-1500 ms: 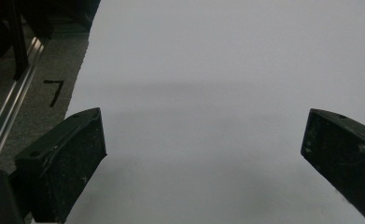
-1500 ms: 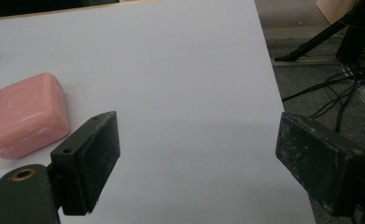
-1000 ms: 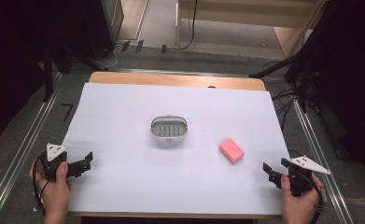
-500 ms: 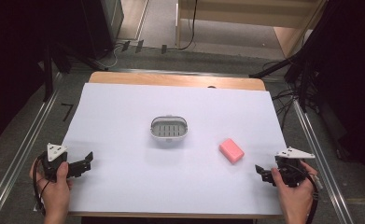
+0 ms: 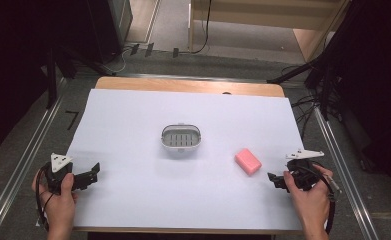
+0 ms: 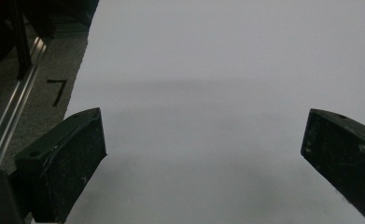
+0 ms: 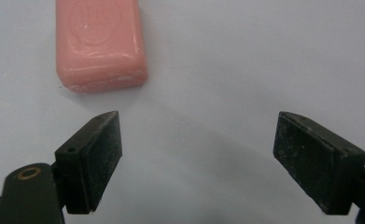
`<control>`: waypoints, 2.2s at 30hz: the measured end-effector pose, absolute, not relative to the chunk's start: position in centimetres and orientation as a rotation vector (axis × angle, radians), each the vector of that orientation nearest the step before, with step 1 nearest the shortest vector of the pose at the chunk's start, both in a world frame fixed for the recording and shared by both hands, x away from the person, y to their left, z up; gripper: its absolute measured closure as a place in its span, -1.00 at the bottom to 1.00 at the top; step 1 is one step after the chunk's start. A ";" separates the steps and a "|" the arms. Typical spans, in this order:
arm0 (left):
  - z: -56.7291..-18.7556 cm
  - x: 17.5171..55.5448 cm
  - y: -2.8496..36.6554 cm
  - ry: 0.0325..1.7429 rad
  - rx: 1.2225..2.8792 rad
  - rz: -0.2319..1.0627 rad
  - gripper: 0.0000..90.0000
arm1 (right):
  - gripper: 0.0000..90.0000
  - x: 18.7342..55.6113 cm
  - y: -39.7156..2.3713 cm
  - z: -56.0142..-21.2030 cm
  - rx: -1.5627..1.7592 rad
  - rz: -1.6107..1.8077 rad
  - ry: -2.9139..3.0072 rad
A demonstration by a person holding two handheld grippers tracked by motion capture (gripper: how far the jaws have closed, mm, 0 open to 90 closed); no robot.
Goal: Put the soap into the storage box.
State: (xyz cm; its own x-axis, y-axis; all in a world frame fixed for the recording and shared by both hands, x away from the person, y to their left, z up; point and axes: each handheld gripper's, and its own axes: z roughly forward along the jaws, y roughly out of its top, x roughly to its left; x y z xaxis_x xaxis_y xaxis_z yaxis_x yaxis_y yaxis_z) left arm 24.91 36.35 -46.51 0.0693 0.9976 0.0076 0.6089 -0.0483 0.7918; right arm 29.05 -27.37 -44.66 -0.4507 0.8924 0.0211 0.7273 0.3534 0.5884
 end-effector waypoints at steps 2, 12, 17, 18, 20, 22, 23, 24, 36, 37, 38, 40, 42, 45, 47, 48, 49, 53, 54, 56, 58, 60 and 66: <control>-46.5 24.9 36.3 1.604 1.729 0.798 -1.00 | -0.61 29.4 -27.1 -44.5 1.428 0.764 2.343; -46.5 24.9 36.3 1.606 1.727 0.797 -1.00 | -0.59 30.8 -25.6 -44.1 1.398 0.693 2.441; -46.5 24.9 36.3 1.605 1.731 0.798 -1.00 | -0.58 31.5 -24.7 -43.5 1.378 0.666 2.470; -46.5 24.9 36.4 1.604 1.731 0.797 -1.00 | -0.58 31.6 -24.6 -43.5 1.381 0.658 2.476; -46.5 24.9 36.3 1.604 1.730 0.797 -1.00 | -0.58 31.8 -24.4 -43.4 1.381 0.645 2.485; -46.5 24.9 36.3 1.603 1.733 0.798 -1.00 | -0.57 32.0 -24.1 -43.3 1.373 0.635 2.497; -46.5 24.9 36.3 1.603 1.734 0.799 -1.00 | -0.57 32.1 -24.0 -43.2 1.379 0.634 2.496; -46.5 24.9 36.3 1.604 1.734 0.797 -1.00 | -0.57 32.2 -24.0 -43.2 1.377 0.629 2.503; -46.5 24.9 36.2 1.603 1.736 0.801 -1.00 | -0.43 33.3 -22.2 -43.1 1.383 0.604 2.533; -46.5 24.9 36.2 1.603 1.739 0.802 -1.00 | -0.42 33.4 -22.1 -43.1 1.383 0.605 2.537; -46.5 24.9 36.2 1.605 1.739 0.804 -1.00 | -0.42 33.5 -21.9 -43.1 1.380 0.616 2.541; -46.5 25.0 36.2 1.605 1.741 0.804 -1.00 | -0.42 33.6 -21.6 -43.0 1.378 0.611 2.544; -46.5 25.0 36.2 1.605 1.741 0.803 -1.00 | -0.42 33.8 -21.4 -42.9 1.372 0.621 2.550; -46.5 25.0 36.2 1.603 1.742 0.803 -1.00 | -0.42 34.0 -20.9 -42.9 1.379 0.628 2.560; -46.5 25.0 36.2 1.603 1.741 0.803 -1.00 | -0.43 34.2 -20.7 -42.9 1.363 0.625 2.567; -46.5 25.0 36.2 1.603 1.741 0.803 -1.00 | -0.45 34.2 -20.5 -42.9 1.372 0.623 2.570; -46.5 25.0 36.2 1.604 1.741 0.803 -1.00 | -0.52 34.3 -20.3 -42.9 1.361 0.624 2.574; -46.5 25.0 36.2 1.605 1.744 0.803 -1.00 | -0.56 34.6 -19.6 -43.0 1.356 0.633 2.589; -46.5 25.0 36.2 1.603 1.743 0.802 -1.00 | -0.57 34.7 -19.4 -43.1 1.358 0.632 2.595; -46.5 25.0 36.2 1.602 1.743 0.802 -1.00 | -0.57 34.9 -19.1 -43.2 1.364 0.625 2.591; -46.5 25.0 36.2 1.603 1.743 0.802 -1.00 | -0.56 35.1 -18.9 -43.4 1.368 0.616 2.598; -46.5 25.0 36.2 1.605 1.744 0.802 -1.00 | -0.51 35.3 -18.7 -43.5 1.376 0.596 2.595; -46.5 25.0 36.2 1.605 1.744 0.801 -1.00 | -0.42 35.7 -18.4 -43.9 1.403 0.565 2.606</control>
State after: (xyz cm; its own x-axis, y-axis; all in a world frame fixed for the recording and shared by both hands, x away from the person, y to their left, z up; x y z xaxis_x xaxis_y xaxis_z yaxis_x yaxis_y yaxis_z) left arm 24.98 36.21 -46.54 0.0734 0.9971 0.0196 0.6149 -0.0607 0.7863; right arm 35.70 -18.45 -43.94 -0.5596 0.8264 0.0630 0.7783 0.4978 0.3827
